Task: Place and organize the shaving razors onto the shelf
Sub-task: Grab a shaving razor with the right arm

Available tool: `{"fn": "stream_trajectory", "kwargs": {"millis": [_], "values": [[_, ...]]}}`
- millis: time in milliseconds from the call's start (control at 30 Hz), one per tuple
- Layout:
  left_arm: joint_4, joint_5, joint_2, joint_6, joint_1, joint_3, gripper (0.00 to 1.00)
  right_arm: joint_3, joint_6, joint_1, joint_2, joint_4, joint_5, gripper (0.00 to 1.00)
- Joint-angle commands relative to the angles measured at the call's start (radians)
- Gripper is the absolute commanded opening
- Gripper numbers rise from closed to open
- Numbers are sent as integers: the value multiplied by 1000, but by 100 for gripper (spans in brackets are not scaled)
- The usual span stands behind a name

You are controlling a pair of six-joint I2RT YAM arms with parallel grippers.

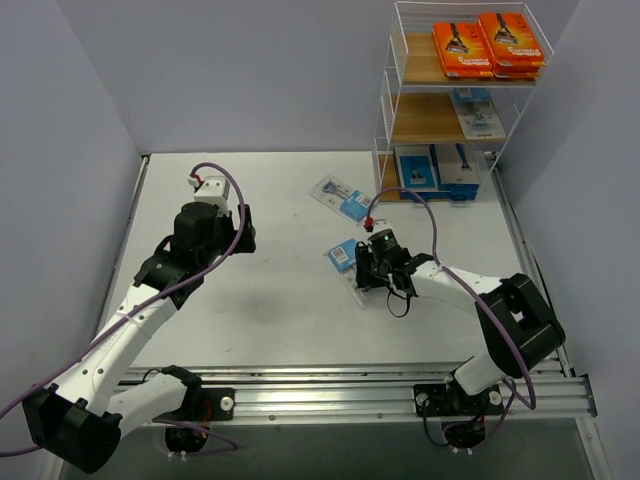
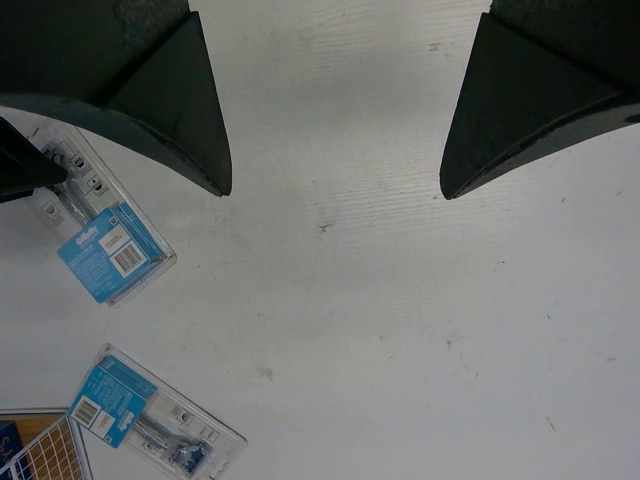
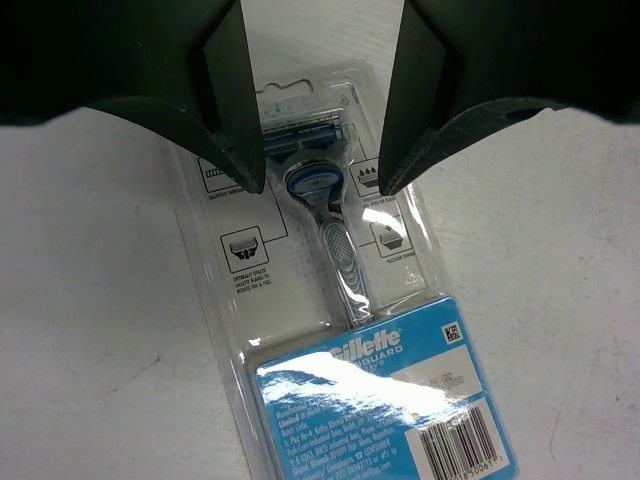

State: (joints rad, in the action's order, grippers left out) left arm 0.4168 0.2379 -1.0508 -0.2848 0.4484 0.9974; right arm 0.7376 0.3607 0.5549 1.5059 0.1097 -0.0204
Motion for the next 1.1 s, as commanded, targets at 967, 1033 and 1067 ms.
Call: {"fn": "stream_trajectory", "kwargs": {"millis": [967,1033,1067], "values": [[27,-284,-123,-192,-4,119,94,201,-30,22,-60,-94,-61,0],[11,-340,-147,-253,-2,132,94,183,-6,22,-96,-75,-61,0],[-4,-360,-153,-272,-2,130,94,178,21,20,-127,-50,-64,0]]}}
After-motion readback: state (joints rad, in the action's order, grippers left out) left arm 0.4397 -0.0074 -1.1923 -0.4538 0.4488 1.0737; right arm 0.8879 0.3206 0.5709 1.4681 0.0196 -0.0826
